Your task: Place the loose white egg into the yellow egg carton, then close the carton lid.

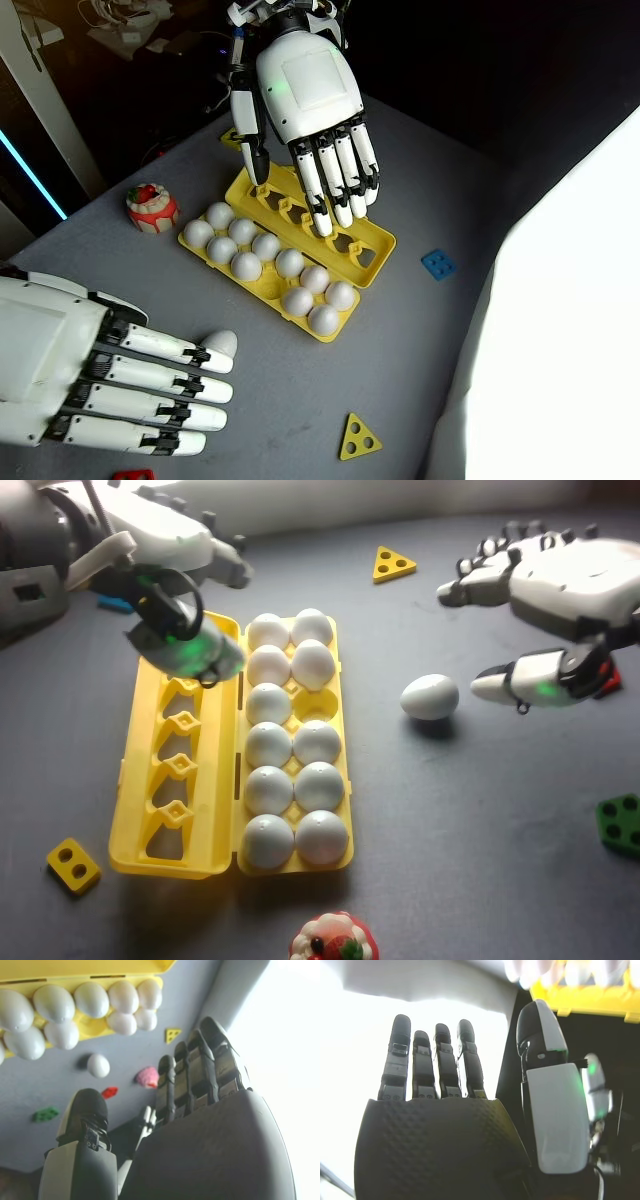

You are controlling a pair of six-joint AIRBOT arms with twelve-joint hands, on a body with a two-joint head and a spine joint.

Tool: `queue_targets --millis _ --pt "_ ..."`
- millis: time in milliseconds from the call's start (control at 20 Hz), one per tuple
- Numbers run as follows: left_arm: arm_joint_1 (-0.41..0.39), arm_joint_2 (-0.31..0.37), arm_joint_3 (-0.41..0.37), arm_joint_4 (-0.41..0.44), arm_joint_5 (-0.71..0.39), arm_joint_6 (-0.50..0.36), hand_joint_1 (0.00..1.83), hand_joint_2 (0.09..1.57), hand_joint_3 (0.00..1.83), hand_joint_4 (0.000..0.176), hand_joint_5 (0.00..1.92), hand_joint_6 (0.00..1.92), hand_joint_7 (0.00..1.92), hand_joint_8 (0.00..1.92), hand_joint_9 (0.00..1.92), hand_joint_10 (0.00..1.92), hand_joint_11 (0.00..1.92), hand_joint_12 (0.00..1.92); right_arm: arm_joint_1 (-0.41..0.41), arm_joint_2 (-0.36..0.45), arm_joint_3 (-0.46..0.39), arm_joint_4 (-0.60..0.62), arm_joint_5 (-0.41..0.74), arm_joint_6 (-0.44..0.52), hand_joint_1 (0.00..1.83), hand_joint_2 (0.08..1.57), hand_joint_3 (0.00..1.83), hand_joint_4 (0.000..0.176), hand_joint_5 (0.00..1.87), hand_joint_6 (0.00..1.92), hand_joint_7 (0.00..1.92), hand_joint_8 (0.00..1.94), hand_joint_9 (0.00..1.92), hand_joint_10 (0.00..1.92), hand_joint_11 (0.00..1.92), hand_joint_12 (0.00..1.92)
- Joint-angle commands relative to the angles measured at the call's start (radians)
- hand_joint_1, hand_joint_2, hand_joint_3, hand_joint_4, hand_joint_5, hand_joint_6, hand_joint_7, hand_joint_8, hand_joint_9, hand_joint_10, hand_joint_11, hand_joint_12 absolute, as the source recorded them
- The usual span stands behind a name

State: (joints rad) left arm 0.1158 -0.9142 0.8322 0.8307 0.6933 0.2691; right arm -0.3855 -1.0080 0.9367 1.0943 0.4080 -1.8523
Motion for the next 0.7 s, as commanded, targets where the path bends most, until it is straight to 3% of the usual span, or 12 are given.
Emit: queue_targets --millis 0,50,200,300,350,450,650 --pt "-0.009 0.007 0.002 0.05 -0.009 0.006 0.37 1.31 0.0 0.032 0.2 0.01 0.2 0.0 0.19 0.01 0.0 0.67 0.012 -0.003 0.013 -0.016 0.088 -0.015 0.91 1.15 0.0 0.018 0.29 0.08 0.1 0.0 0.0 0.0 0.0 0.36" --pt "-0.019 0.011 0.002 0.047 -0.002 0.01 0.35 1.32 0.0 0.034 0.17 0.0 0.17 0.0 0.16 0.0 0.0 0.58 0.019 -0.027 0.027 0.029 0.09 -0.043 0.95 1.15 0.0 0.025 0.28 0.07 0.11 0.0 0.0 0.0 0.0 0.38" --pt "-0.038 0.014 0.009 0.049 0.009 0.022 0.35 1.31 0.0 0.032 0.17 0.0 0.18 0.0 0.16 0.0 0.0 0.61 0.029 -0.079 0.047 0.105 0.085 -0.103 0.97 1.15 0.0 0.024 0.25 0.06 0.11 0.0 0.0 0.0 0.0 0.27" --pt "-0.037 0.012 0.016 0.058 0.019 0.037 0.35 1.31 0.0 0.037 0.16 0.0 0.17 0.0 0.16 0.0 0.0 0.56 0.035 -0.108 0.053 0.139 0.078 -0.152 0.98 1.13 0.0 0.025 0.25 0.06 0.12 0.0 0.0 0.0 0.0 0.27" --pt "-0.035 0.012 0.015 0.052 0.018 0.038 0.34 1.31 0.0 0.047 0.15 0.0 0.16 0.0 0.16 0.0 0.0 0.55 0.036 -0.116 0.054 0.149 0.073 -0.161 1.0 1.13 0.0 0.025 0.24 0.06 0.09 0.0 0.0 0.0 0.0 0.27" --pt "-0.03 0.012 0.008 0.056 0.019 0.038 0.33 1.3 0.0 0.039 0.17 0.01 0.2 0.01 0.19 0.01 0.0 0.68 0.036 -0.132 0.059 0.181 0.073 -0.184 1.01 1.13 0.0 0.022 0.23 0.05 0.08 0.0 0.0 0.0 0.0 0.11" --pt "-0.018 0.014 0.004 0.076 0.018 0.038 0.36 1.31 0.0 0.037 0.16 0.0 0.19 0.0 0.17 0.0 0.0 0.61 0.024 -0.167 0.083 0.213 0.076 -0.186 1.01 1.14 0.0 0.017 0.27 0.08 0.1 0.0 0.0 0.0 0.0 0.02"
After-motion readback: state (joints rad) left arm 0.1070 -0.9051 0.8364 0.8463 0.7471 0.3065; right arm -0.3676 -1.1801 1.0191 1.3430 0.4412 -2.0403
